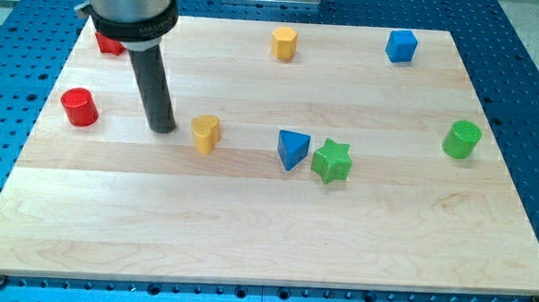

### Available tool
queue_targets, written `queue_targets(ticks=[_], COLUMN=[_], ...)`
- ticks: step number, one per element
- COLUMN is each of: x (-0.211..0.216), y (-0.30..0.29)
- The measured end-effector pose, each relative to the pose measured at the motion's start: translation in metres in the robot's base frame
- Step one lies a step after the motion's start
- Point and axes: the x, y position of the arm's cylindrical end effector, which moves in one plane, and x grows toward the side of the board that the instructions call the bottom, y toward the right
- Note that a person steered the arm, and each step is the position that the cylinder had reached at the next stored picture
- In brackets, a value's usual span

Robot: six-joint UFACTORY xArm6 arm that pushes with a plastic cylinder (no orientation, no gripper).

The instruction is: Keep heart below green circle

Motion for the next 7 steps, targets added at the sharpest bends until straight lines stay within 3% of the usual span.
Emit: queue_targets(ticks=[1,2,3,4,5,6,7], x=[0.003,0.064,0.021,0.076,0.095,0.065,0.090], y=[0.056,0.074,0.053,0.054,0.138,0.065,0.001])
